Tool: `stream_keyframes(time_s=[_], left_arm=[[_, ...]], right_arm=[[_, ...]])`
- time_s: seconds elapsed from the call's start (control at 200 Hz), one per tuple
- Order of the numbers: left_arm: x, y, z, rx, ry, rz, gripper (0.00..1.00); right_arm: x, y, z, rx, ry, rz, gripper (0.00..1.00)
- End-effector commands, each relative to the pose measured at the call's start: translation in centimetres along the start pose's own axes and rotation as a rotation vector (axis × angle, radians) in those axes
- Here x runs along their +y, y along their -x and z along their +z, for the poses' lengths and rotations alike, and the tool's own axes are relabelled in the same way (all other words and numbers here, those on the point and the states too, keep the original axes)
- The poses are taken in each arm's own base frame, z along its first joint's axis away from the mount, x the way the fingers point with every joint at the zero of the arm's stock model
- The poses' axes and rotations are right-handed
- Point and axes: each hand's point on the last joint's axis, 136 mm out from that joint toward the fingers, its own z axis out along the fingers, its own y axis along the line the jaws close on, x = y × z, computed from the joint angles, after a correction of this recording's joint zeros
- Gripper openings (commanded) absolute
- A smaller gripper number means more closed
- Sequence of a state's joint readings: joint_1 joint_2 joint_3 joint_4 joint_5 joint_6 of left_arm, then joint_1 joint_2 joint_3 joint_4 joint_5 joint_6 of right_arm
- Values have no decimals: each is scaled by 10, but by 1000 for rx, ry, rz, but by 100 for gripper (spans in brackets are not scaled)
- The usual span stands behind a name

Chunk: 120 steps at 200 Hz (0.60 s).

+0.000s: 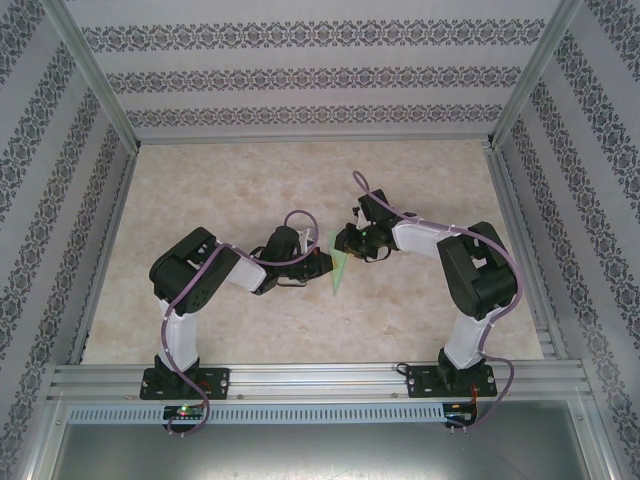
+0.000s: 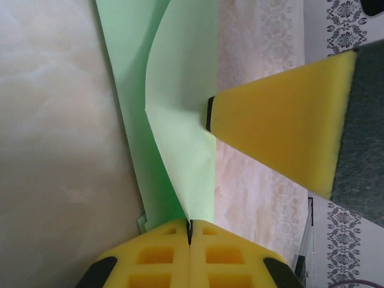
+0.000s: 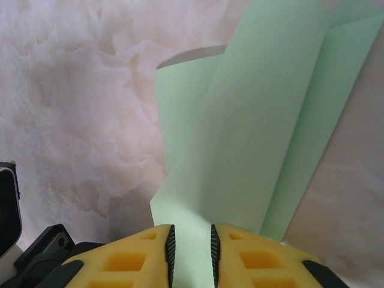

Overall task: Fold a paper plane with a square sheet of paper (fold left side to right side)
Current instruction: Fold the wing for the fifth time at the center of the table.

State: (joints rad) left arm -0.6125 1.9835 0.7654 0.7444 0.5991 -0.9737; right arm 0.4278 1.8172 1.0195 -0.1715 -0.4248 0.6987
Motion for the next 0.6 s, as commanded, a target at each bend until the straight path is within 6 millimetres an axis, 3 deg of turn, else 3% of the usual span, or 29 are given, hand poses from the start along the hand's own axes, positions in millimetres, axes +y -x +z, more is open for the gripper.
stream_keyframes(time_s=[0.0,0.595], left_arm=[[31,-5,8,10,94,-25,0],[30,-5,5,1,90,-31,0]], right_arm=[[-8,-2,5,13,-54,-16,25],[-41,-17,14,60,-131,40,21]])
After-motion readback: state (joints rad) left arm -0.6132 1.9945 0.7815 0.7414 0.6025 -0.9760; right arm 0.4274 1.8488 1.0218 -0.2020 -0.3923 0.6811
